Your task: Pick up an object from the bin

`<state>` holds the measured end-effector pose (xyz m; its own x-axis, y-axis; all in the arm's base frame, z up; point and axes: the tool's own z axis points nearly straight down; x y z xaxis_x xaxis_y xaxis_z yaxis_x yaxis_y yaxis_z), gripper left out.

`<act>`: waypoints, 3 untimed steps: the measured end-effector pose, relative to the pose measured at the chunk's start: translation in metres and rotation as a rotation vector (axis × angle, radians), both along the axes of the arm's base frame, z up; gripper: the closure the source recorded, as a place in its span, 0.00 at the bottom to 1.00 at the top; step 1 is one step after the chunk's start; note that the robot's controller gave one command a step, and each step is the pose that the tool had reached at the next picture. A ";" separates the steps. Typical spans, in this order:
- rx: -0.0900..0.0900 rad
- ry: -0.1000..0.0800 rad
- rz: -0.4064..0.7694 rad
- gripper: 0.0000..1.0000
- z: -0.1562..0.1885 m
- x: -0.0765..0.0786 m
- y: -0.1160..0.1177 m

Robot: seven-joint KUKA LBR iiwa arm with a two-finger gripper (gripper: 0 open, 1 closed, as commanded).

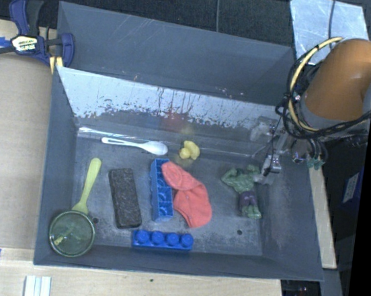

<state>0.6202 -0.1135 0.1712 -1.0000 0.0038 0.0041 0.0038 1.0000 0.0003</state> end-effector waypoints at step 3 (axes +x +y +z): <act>-0.001 -0.008 -0.090 0.00 -0.065 -0.005 -0.010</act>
Offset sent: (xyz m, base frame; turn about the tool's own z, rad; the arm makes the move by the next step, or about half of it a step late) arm -0.0066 -0.0118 -0.0579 0.0980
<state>0.6154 -0.1237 0.1061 -0.9956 0.0932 -0.0043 0.0932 0.9956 -0.0003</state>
